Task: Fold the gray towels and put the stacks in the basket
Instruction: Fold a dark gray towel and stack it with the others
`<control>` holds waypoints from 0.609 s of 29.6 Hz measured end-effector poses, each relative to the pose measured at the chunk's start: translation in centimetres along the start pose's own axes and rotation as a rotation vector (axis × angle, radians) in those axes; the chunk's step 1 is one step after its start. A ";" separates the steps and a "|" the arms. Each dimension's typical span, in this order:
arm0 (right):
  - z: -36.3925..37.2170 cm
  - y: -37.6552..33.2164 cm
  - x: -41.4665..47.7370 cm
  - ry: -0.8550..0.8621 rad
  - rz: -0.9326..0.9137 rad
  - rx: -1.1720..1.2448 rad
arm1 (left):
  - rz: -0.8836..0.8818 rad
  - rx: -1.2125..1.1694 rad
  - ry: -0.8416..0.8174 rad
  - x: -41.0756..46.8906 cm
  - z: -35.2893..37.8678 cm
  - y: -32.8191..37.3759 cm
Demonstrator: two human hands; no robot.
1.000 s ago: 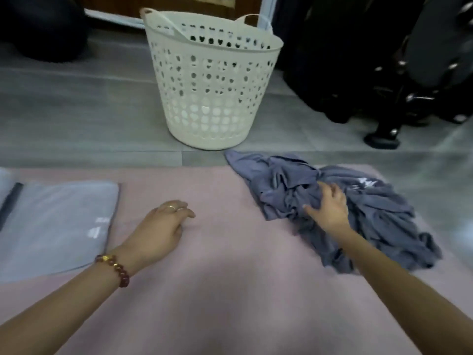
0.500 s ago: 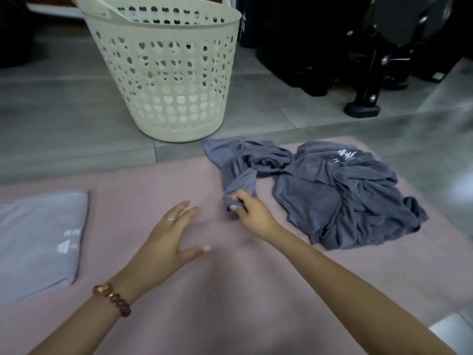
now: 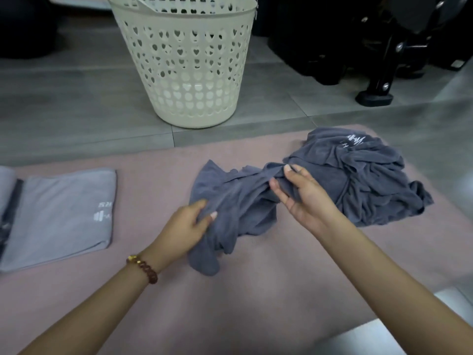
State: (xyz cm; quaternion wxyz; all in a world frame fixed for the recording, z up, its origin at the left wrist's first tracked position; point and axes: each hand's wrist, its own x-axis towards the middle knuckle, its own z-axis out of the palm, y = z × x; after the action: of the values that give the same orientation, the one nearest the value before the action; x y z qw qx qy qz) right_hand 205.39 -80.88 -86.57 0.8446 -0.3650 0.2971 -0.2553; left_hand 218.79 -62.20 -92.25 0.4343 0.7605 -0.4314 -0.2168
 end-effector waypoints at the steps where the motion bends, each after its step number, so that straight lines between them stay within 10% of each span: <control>1: 0.0 0.0 -0.1 0.002 -0.014 0.038 | -0.071 -0.205 0.061 0.0 -0.7 1.0; 8: 0.9 0.2 -1.1 -0.037 -0.115 -0.406 | -0.368 -0.981 0.170 -1.6 -4.7 2.8; 14: 2.3 6.6 -4.6 -0.495 0.157 -1.007 | -0.312 -1.054 0.173 -1.6 -4.5 3.5; 18: 2.9 9.1 -4.0 -0.306 -0.023 -0.987 | -0.230 -0.750 0.045 -2.2 -4.1 3.8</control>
State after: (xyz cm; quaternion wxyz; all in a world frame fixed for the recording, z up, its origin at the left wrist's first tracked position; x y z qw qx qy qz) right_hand 206.62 -71.45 -90.68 0.6027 -0.7566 0.2510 -0.0376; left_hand 218.76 -59.37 -86.95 0.6644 0.5968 -0.2245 -0.3899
